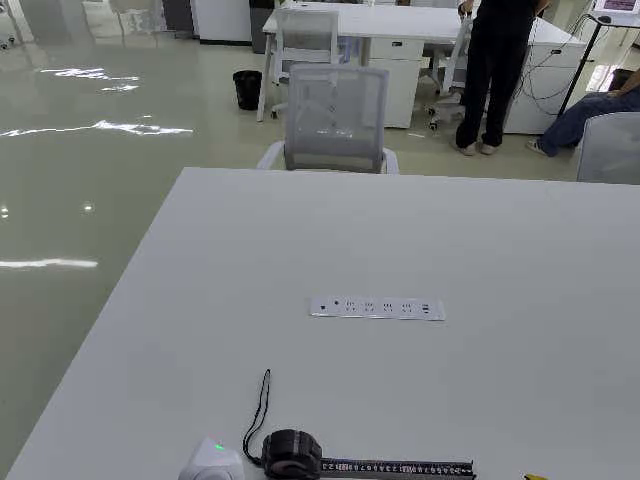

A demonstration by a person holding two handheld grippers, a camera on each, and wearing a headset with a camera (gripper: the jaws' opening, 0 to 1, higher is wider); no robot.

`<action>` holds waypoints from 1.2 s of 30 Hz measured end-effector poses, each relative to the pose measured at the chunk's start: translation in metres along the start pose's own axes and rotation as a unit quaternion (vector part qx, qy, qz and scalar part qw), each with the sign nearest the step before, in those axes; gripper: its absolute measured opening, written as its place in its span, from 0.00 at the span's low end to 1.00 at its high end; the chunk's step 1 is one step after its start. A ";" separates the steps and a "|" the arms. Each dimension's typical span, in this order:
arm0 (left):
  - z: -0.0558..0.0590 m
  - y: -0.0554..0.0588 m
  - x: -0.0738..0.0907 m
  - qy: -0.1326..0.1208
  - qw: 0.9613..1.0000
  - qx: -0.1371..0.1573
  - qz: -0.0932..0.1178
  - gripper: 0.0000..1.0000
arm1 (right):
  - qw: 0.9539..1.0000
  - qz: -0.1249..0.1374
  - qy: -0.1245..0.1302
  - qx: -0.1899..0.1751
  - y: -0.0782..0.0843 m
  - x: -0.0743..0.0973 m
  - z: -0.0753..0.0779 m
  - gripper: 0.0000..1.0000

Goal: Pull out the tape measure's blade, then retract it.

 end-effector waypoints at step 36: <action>0.001 -0.003 -0.052 -0.053 0.996 0.068 0.004 0.82 | 0.992 -0.052 -0.059 0.098 0.000 -0.051 0.019 0.51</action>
Point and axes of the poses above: the centre of the closed fingertips' face, and the gripper's own axes: x roughly backward along the fingers, z roughly to its right, y roughly out of its underside, the point moved 3 cm from there along x, roughly backward along the fingers, and after that the axes turned 8 degrees about x, right-handed, at the moved point
